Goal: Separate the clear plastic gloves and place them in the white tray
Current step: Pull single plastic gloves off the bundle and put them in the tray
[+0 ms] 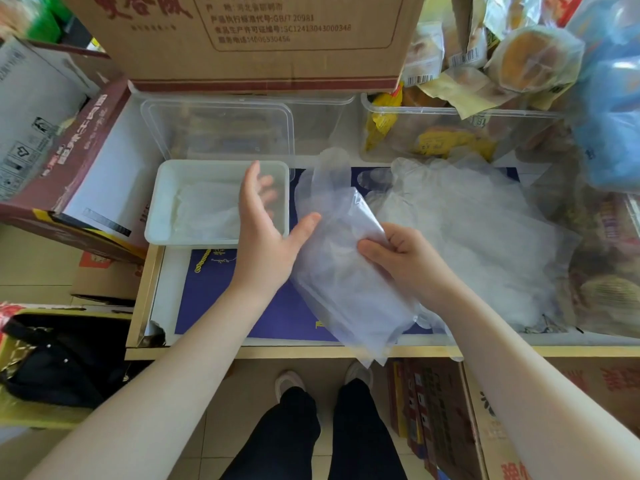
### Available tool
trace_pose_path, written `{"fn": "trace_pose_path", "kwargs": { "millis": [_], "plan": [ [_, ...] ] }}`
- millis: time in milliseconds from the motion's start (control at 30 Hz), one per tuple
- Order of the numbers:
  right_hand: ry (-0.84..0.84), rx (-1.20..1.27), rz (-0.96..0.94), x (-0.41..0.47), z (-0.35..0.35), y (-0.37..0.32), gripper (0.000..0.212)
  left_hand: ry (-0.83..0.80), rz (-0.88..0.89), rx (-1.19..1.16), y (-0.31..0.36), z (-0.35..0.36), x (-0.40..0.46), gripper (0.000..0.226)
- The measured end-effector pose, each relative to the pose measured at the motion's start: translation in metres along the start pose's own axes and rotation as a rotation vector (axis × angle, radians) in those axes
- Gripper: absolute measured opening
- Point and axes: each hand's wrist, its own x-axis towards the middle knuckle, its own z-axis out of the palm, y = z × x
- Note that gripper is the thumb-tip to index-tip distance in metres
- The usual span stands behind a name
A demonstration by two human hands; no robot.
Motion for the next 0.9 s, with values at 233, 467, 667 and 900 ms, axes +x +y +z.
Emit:
{"fn": "trace_pose_path", "kwargs": {
  "millis": [233,467,667,900],
  "plan": [
    [-0.055,-0.092,-0.036,0.001,0.003,-0.009,0.015,-0.434,0.351,0.293,-0.014,0.007,-0.014,0.058],
    [-0.182,-0.204,-0.079,0.006,-0.002,-0.012,0.016,-0.499,-0.162,-0.231,-0.003,-0.002,-0.007,0.026],
    [-0.193,-0.071,0.008,0.022,0.003,-0.015,0.009,-0.245,-0.419,-0.388,-0.005,-0.023,0.003,0.026],
    [-0.093,0.465,0.181,0.054,0.044,-0.028,0.012,-0.012,-0.753,-0.592,-0.025,-0.071,0.039,0.028]
  ]
}}
